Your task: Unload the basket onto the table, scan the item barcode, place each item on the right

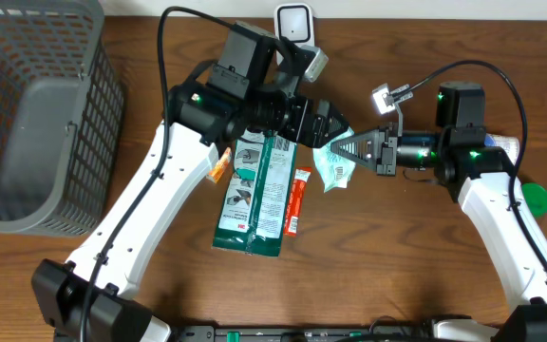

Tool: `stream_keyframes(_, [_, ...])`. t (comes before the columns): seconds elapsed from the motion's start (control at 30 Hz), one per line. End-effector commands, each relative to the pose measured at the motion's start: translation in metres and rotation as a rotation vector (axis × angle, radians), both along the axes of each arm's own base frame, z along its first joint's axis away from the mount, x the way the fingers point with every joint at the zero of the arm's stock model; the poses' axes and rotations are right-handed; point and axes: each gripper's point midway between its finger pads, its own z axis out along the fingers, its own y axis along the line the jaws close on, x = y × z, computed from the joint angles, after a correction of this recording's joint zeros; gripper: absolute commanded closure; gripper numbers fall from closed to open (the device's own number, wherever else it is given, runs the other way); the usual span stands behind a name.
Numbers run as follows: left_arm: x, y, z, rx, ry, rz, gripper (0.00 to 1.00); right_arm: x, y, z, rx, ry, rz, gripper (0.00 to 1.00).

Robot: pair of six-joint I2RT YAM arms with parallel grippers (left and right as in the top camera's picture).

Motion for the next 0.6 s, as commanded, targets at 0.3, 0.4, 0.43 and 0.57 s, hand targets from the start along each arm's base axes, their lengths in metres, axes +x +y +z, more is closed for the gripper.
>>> stream_keyframes(0.3, [0.010,0.000,-0.012,0.055,-0.010,0.055,0.36,-0.005,0.012,0.019,0.053,0.007,0.040,0.99])
stream_keyframes(0.4, [0.009,-0.002,-0.012,0.055,-0.010,0.050,0.39,-0.003,0.017,0.023,0.058,-0.009,0.044,0.99])
stream_keyframes(0.43, [0.009,-0.002,-0.012,0.055,-0.010,0.050,0.41,-0.002,0.018,0.025,0.062,-0.016,0.046,0.99])
stream_keyframes(0.57, [0.008,-0.002,-0.013,0.055,-0.009,0.048,0.58,0.000,0.020,0.028,0.065,-0.017,0.040,0.99])
